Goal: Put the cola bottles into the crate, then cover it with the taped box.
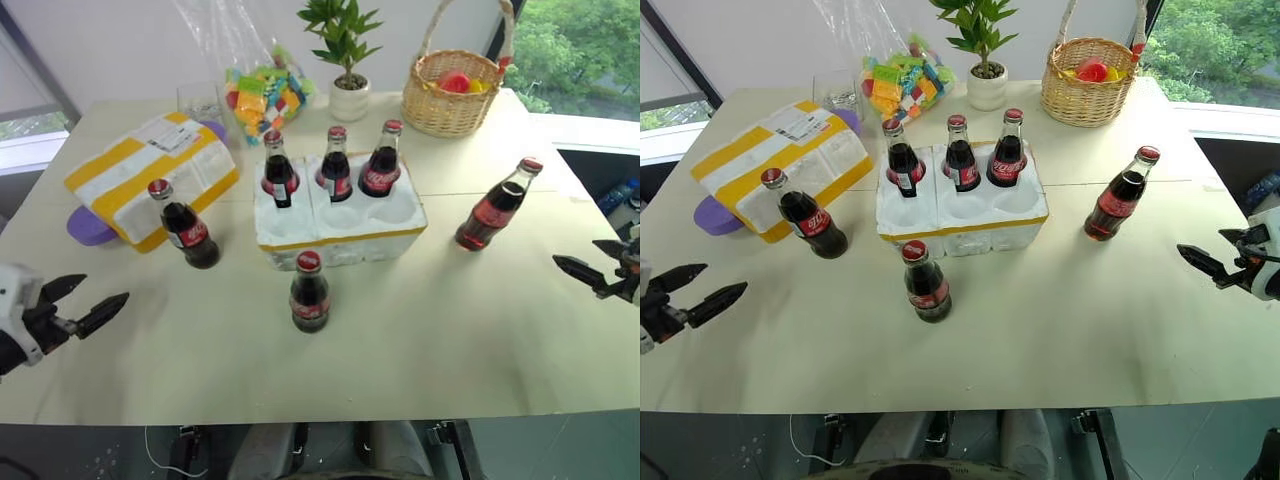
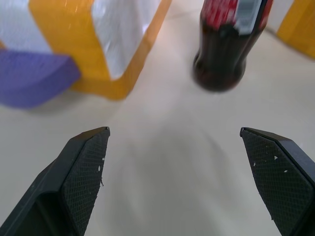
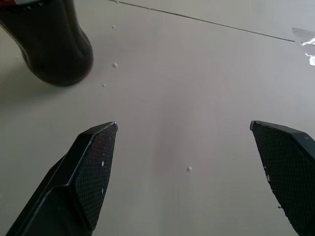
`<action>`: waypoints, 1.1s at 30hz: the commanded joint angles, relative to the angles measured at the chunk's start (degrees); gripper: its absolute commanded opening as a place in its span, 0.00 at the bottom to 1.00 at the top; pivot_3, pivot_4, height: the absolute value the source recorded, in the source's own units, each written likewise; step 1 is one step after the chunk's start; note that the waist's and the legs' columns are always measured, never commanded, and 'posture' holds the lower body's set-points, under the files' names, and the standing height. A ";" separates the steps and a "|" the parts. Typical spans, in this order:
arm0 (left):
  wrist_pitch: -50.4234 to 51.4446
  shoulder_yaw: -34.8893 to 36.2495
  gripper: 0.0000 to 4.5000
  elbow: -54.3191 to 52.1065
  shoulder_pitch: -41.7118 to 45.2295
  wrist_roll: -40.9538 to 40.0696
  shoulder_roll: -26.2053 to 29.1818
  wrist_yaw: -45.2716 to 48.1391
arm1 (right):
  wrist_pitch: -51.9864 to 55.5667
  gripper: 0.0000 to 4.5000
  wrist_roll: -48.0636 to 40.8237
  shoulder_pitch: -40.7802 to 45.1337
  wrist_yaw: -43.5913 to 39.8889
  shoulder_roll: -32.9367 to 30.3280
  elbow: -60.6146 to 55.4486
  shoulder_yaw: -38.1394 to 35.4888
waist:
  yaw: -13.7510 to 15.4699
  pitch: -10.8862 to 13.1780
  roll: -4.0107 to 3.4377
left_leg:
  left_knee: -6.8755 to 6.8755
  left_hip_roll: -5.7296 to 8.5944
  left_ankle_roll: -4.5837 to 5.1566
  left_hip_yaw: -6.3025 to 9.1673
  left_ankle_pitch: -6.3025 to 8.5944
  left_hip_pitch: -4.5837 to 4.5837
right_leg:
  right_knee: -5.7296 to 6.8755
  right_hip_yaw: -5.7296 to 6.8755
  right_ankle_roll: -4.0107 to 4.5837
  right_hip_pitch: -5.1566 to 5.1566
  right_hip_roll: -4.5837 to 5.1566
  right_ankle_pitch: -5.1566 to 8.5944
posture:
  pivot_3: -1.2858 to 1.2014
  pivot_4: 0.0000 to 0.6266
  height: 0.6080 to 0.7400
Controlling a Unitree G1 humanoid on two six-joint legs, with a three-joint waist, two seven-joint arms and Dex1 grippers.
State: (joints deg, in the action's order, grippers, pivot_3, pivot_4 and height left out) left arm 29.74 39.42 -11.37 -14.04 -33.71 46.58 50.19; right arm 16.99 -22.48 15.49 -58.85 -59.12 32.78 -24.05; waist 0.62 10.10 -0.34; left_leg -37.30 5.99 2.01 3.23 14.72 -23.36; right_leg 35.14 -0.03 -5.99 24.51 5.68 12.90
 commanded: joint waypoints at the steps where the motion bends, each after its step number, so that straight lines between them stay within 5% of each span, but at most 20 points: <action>1: 1.25 -0.09 0.99 -2.08 2.17 -2.18 2.45 1.53 | 7.39 0.99 -6.31 0.51 -6.30 -5.22 -9.09 -4.37 | 0.01 0.05 -0.12 | 0.00 0.00 0.00 0.00 0.00 0.00 | 0.01 0.00 0.00 0.01 0.00 0.00 | 0.52 0.24 0.94; 6: 1.73 -5.31 0.99 0.12 8.77 -2.27 5.85 4.71 | 20.15 0.99 -16.31 -3.33 -16.11 -10.55 -27.16 -6.92 | 0.16 0.05 -0.12 | 0.04 -0.05 0.00 0.01 0.00 -0.01 | 0.03 0.02 0.00 0.03 -0.03 0.00 | 0.52 0.24 0.94; 13: -0.67 -14.86 0.99 6.78 19.47 1.15 5.35 5.96 | 30.44 0.99 -24.75 -5.68 -16.48 -10.61 -42.47 -11.83 | 0.15 0.07 -0.09 | 0.02 -0.04 0.00 0.00 0.01 -0.05 | 0.00 0.01 -0.02 0.05 0.00 -0.01 | 0.52 0.24 0.94; 33: -10.51 -25.94 0.99 22.19 33.50 10.14 -3.58 3.29 | 36.31 0.99 -32.08 -10.28 -13.82 -8.23 -53.69 -18.29 | 0.22 0.09 -0.02 | 0.01 -0.02 0.01 -0.01 0.00 -0.06 | 0.02 0.01 -0.24 0.07 0.03 -0.14 | 0.52 0.24 0.94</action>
State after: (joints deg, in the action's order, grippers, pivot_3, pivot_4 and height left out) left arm 20.65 13.37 11.07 18.41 -24.14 42.89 53.70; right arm 53.23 -52.85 4.85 -72.87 -67.31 -19.40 -39.86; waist 0.84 10.19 -0.37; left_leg -37.29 5.96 2.01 3.22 14.72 -23.43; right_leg 35.16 -0.02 -6.23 24.58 5.71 12.75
